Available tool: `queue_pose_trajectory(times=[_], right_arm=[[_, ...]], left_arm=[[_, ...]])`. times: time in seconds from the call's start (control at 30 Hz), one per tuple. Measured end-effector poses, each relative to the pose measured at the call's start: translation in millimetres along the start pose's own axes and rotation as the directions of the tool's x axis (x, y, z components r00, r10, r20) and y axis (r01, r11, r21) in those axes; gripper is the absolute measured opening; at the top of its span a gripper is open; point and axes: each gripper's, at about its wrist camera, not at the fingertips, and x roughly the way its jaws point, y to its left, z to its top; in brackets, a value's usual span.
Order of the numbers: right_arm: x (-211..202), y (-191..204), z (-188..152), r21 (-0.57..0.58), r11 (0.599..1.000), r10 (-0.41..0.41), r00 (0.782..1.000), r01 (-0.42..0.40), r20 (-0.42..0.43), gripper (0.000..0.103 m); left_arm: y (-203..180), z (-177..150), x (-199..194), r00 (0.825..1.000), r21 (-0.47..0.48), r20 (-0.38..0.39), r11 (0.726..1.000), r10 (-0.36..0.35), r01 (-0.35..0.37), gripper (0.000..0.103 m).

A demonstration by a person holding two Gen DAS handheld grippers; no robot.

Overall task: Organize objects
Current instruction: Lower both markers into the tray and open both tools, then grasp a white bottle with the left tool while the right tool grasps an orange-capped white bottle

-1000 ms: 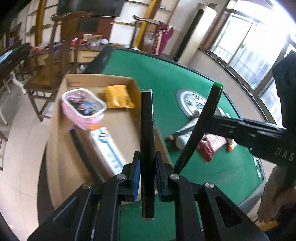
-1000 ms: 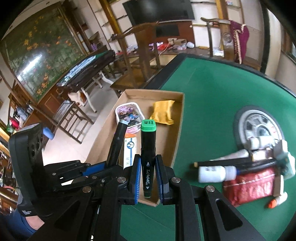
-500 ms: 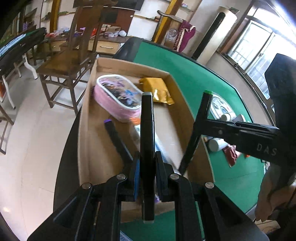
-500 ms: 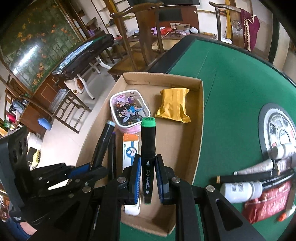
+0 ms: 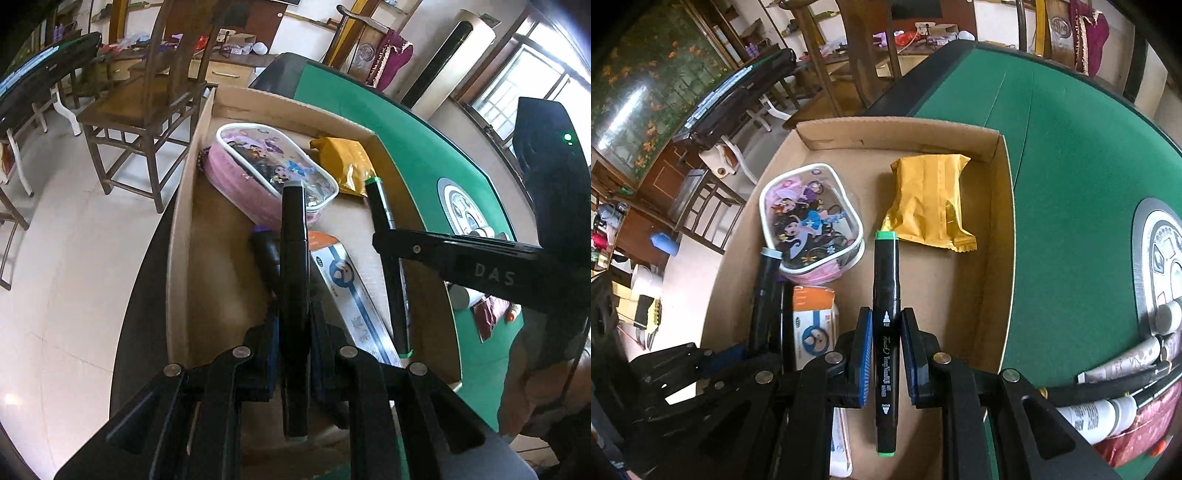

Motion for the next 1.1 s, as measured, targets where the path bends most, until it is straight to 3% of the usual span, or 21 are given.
queue_pose_trajectory(times=[0.5,0.73,0.87,1.0,1.1], right_arm=[[17,-2,20,-0.004,1.0,-0.03,0.999,0.03,0.015,0.017],[3,-17,24,0.034,0.999,0.0,0.998,-0.002,0.055,0.018],[-23,-34,12,0.066,0.997,0.026,0.995,-0.032,0.092,0.036],[-55,-55,-10,0.116,0.99,0.06,0.988,-0.076,0.141,0.042],[-78,-73,-30,0.155,0.982,0.079,0.984,-0.104,0.16,0.045]], left_arm=[[-5,31,20,0.999,0.018,-0.008,0.999,0.034,-0.034,0.018],[-6,54,35,0.999,0.007,-0.011,0.999,0.046,-0.046,0.019],[-8,54,31,0.999,-0.004,-0.006,0.999,0.041,-0.041,0.022],[-19,48,19,0.999,-0.005,0.023,1.0,0.028,-0.028,0.024],[-39,43,10,0.999,0.045,0.048,0.999,0.022,-0.025,0.03]])
